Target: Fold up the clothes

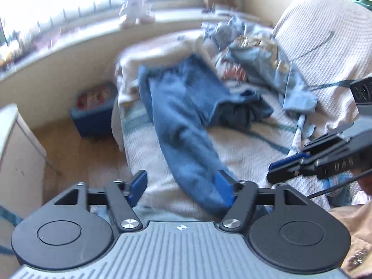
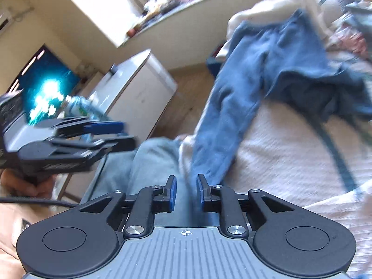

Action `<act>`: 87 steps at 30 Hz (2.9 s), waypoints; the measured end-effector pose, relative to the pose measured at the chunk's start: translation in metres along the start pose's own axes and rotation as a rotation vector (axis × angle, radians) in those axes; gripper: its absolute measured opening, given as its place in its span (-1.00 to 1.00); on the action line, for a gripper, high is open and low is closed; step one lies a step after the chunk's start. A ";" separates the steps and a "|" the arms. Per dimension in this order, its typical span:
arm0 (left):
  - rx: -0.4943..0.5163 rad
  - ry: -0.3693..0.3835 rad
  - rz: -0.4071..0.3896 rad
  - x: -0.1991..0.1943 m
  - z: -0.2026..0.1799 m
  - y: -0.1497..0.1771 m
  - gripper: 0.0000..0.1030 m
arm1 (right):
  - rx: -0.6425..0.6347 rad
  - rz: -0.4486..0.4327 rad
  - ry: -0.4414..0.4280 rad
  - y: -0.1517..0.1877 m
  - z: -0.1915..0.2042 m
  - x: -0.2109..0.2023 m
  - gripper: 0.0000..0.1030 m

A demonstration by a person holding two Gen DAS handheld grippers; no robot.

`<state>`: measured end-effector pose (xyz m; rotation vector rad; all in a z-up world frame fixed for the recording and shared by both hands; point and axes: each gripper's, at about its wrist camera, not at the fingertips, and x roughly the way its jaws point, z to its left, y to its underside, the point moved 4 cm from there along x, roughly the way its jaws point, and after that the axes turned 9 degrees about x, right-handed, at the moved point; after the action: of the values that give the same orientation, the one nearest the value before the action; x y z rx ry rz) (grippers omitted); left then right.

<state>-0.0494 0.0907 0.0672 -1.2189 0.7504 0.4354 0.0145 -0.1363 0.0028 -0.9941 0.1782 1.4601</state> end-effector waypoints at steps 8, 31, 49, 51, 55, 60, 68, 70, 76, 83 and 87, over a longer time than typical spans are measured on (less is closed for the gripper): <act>-0.030 0.010 -0.067 -0.011 0.019 -0.024 0.43 | -0.011 -0.170 0.124 -0.023 -0.020 -0.047 -0.39; 0.150 0.280 -0.019 0.176 -0.066 -0.063 0.26 | -0.010 -0.210 0.525 -0.165 -0.158 0.035 -0.07; 0.066 0.311 -0.058 0.156 -0.028 -0.040 0.31 | -0.158 -0.375 0.673 -0.084 -0.039 -0.100 -0.87; 0.081 0.321 -0.058 0.151 -0.030 -0.037 0.32 | -0.131 -0.374 0.643 -0.058 -0.025 -0.101 -0.87; 0.125 0.329 -0.043 0.142 -0.034 -0.026 0.32 | -0.063 -0.278 0.612 -0.005 -0.030 -0.060 -0.84; 0.133 0.287 -0.043 0.130 -0.025 -0.012 0.36 | 0.063 -0.103 0.555 0.037 -0.046 -0.018 -0.67; 0.074 0.307 -0.064 0.127 -0.026 -0.018 0.36 | 0.070 -0.178 0.549 0.036 -0.039 -0.060 -0.48; 0.081 0.333 -0.065 0.128 -0.034 -0.021 0.36 | 0.077 -0.251 0.545 0.030 -0.052 -0.067 -0.47; 0.093 0.500 -0.044 0.132 -0.075 -0.022 0.36 | 0.120 -0.247 0.509 -0.004 -0.102 -0.049 -0.47; 0.190 0.518 0.069 0.154 -0.127 -0.010 0.30 | 0.114 -0.145 0.469 -0.009 -0.131 -0.019 -0.36; 0.155 0.510 0.074 0.160 -0.130 -0.009 0.01 | 0.093 -0.117 0.430 -0.001 -0.132 -0.011 -0.37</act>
<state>0.0304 -0.0492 -0.0613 -1.1681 1.2443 0.1175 0.0741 -0.2301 -0.0700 -1.2116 0.4867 1.1075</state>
